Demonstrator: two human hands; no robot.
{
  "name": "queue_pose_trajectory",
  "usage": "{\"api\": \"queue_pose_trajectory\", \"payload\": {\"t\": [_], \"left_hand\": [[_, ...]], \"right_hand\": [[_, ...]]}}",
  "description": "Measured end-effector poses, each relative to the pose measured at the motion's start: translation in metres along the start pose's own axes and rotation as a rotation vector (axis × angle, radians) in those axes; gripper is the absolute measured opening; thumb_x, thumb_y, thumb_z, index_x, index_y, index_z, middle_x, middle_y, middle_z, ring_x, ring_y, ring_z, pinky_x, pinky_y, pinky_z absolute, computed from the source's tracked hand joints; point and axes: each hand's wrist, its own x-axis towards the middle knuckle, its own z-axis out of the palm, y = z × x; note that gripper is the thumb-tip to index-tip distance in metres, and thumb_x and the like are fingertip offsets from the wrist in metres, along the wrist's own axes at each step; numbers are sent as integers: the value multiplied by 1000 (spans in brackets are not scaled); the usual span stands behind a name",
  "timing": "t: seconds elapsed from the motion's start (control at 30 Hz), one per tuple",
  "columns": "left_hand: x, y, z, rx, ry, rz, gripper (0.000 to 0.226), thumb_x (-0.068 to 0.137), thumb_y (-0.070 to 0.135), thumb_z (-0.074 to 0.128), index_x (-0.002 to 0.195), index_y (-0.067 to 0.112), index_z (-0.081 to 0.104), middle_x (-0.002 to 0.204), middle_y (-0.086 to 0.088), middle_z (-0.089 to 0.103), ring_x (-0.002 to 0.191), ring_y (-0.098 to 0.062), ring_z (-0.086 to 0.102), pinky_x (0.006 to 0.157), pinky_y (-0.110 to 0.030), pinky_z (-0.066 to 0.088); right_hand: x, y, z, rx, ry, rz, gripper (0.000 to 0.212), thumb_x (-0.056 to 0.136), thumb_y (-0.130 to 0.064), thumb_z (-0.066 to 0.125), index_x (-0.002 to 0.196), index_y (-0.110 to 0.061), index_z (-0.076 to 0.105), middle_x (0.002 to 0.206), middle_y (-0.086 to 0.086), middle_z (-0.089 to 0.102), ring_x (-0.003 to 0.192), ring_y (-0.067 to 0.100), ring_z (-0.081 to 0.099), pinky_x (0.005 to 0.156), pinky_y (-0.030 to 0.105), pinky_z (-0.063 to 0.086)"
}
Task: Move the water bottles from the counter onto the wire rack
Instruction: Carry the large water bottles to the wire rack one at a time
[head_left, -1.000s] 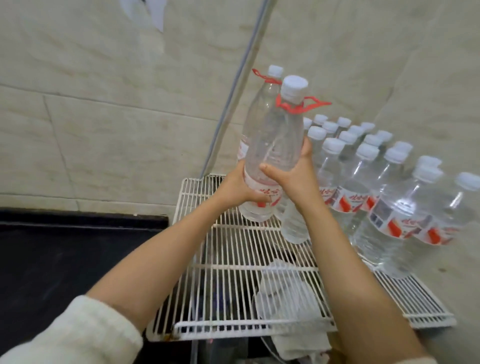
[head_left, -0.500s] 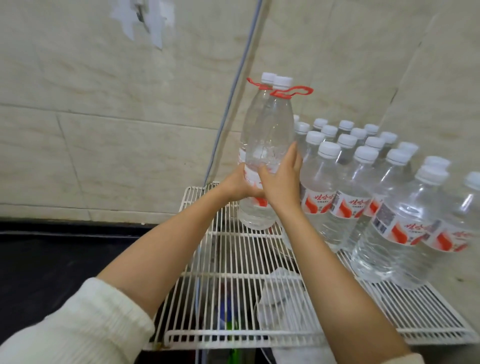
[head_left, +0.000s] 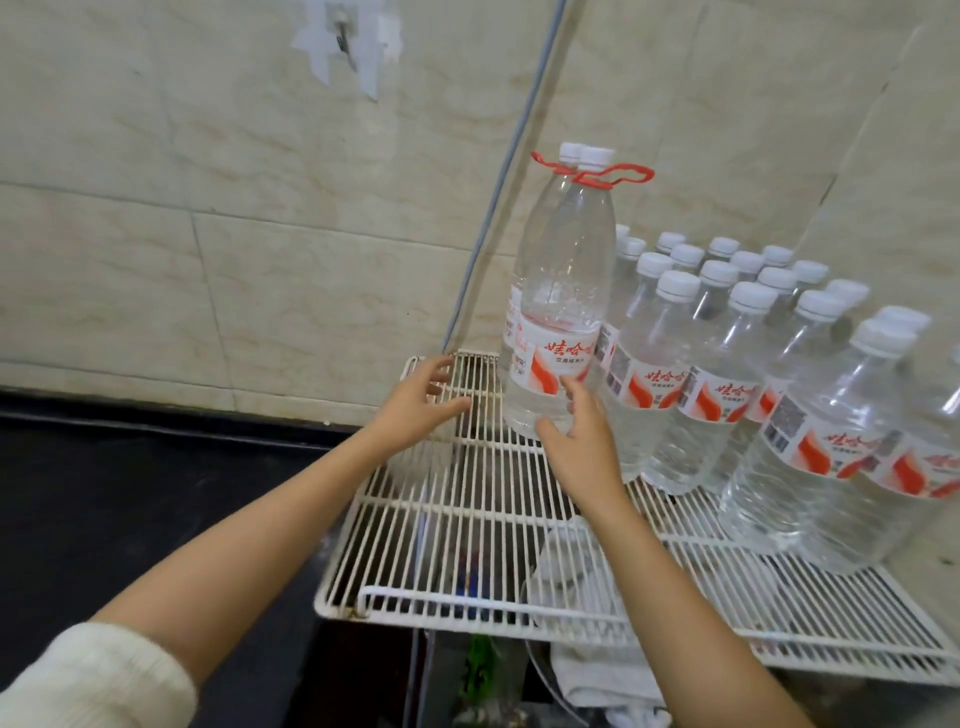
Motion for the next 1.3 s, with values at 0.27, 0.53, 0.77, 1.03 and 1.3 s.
{"api": "queue_pose_trajectory", "payload": {"t": [0.27,0.53,0.77,1.03,1.3], "left_hand": [[-111,-83,-73,188,349,-222,38,88,18,60,125,13,53,120,-8,60,104,-14,54,90,-28,43],[-233,-128,-135,363,471,-441,34,89,18,59,122,11,55,119,-9,60,107,-22,58,94,-34,45],[-309,-115,-167,381,558,-410,35,88,20,59,122,13,55,113,-5,60,102,-19,58,93,-37,46],[-519,-120,-242,439,723,-577,35,87,13,60,121,6,56,116,-10,61,107,-23,58,88,-26,39],[-739,-114,-298,455,1061,-827,30,87,12,60,116,4,58,111,-12,63,101,-24,59,87,-31,41]], "right_hand": [[-16,-6,32,-423,-480,-289,58,92,-32,50,144,-23,25,148,1,30,136,16,27,112,31,22],[-48,-50,75,-383,-674,-480,43,92,-31,51,133,-18,46,136,4,44,125,18,40,103,28,29],[-121,-114,133,-294,-747,-616,46,92,-33,52,135,-22,43,139,-2,42,130,16,35,110,38,30],[-270,-174,235,-281,-914,-627,54,89,-31,55,139,-22,37,142,1,39,131,19,35,108,40,31],[-421,-240,334,-306,-1151,-818,57,89,-30,55,140,-20,35,141,6,38,129,23,37,105,32,32]]}}
